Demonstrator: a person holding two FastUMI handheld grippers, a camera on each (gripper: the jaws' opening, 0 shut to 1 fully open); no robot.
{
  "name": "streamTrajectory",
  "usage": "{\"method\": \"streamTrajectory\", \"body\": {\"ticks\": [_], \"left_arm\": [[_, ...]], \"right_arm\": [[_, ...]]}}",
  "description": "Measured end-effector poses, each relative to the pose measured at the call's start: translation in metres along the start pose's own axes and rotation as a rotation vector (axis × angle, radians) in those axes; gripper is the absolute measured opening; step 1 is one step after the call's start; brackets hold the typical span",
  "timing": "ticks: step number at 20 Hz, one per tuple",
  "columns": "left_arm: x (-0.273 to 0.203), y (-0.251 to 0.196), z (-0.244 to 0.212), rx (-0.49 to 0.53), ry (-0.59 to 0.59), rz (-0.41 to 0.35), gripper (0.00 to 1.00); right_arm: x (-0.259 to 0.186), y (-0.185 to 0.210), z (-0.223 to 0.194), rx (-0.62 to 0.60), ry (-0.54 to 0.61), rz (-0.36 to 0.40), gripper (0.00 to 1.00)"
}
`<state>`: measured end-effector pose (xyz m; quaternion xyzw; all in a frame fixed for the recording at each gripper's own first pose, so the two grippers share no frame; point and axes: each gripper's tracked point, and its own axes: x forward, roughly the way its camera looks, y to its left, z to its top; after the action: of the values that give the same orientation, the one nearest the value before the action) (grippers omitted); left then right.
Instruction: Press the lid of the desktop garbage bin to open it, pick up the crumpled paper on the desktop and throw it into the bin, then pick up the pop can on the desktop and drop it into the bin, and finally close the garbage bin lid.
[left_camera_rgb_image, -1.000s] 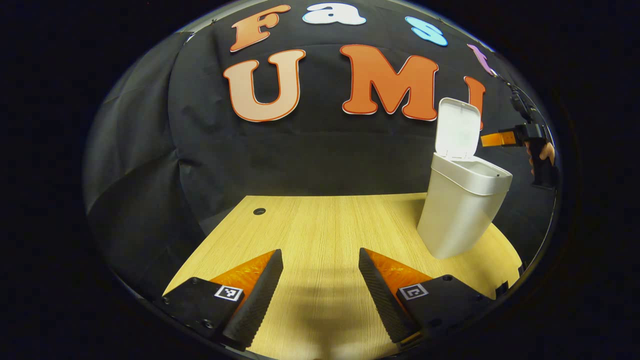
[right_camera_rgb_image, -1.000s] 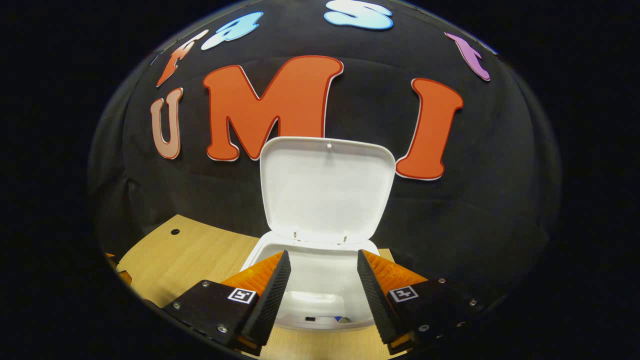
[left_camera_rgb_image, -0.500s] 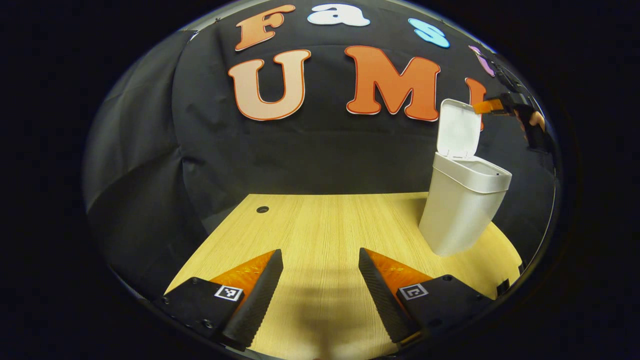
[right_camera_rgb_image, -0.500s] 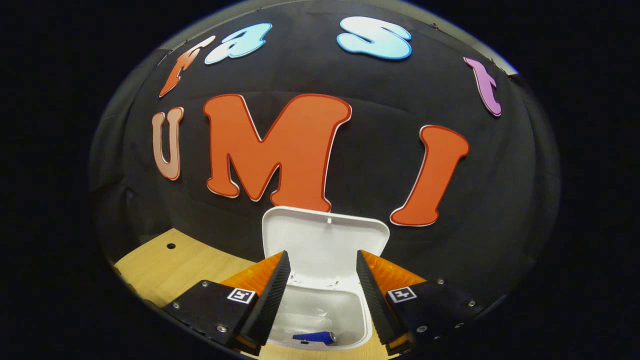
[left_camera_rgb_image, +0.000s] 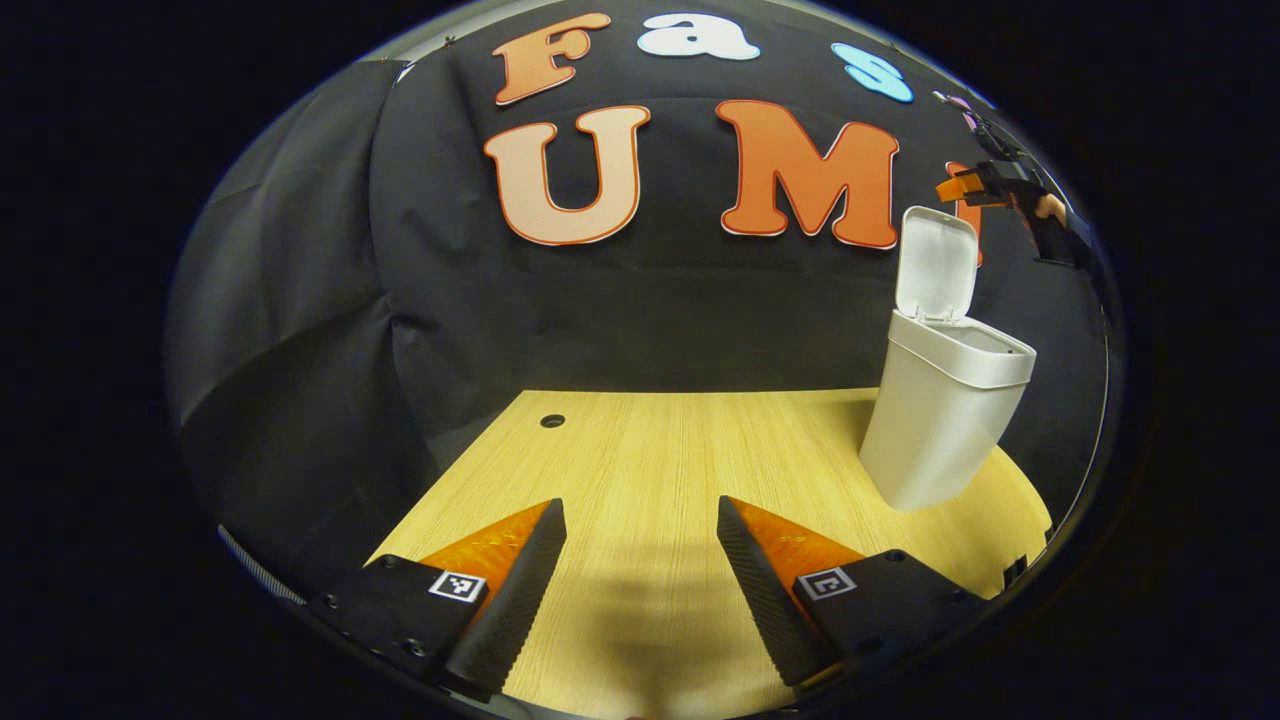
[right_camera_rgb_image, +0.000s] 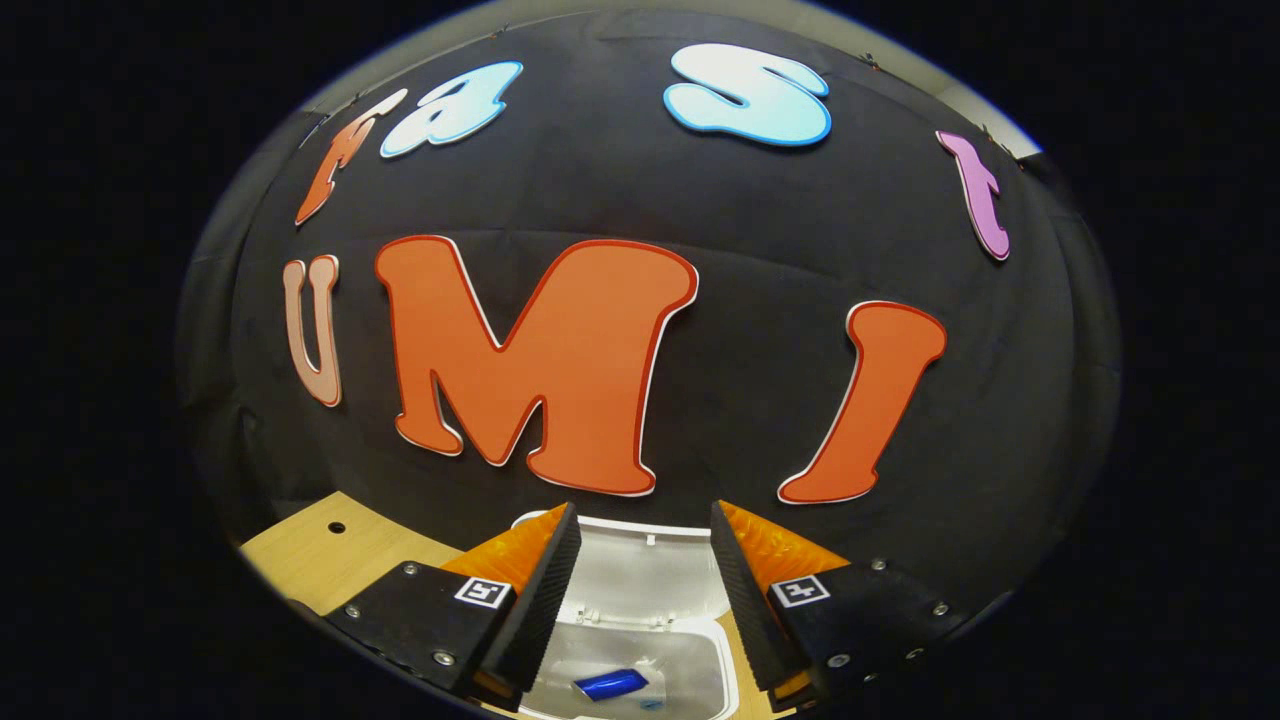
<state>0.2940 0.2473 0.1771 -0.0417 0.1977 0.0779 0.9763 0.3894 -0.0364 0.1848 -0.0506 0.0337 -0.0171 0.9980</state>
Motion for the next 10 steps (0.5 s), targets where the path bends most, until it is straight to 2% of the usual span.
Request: {"method": "streamTrajectory", "body": {"ticks": [3,10], "left_arm": [[-0.002,0.009,-0.001,-0.011,0.004,0.026,0.97],[-0.007,0.019,-0.008,-0.035,0.016,0.079,0.97]], "right_arm": [[0.019,0.0,-0.001,0.02,0.015,-0.009,0.79],[0.051,0.016,-0.005,0.052,0.03,0.02,0.79]]}}
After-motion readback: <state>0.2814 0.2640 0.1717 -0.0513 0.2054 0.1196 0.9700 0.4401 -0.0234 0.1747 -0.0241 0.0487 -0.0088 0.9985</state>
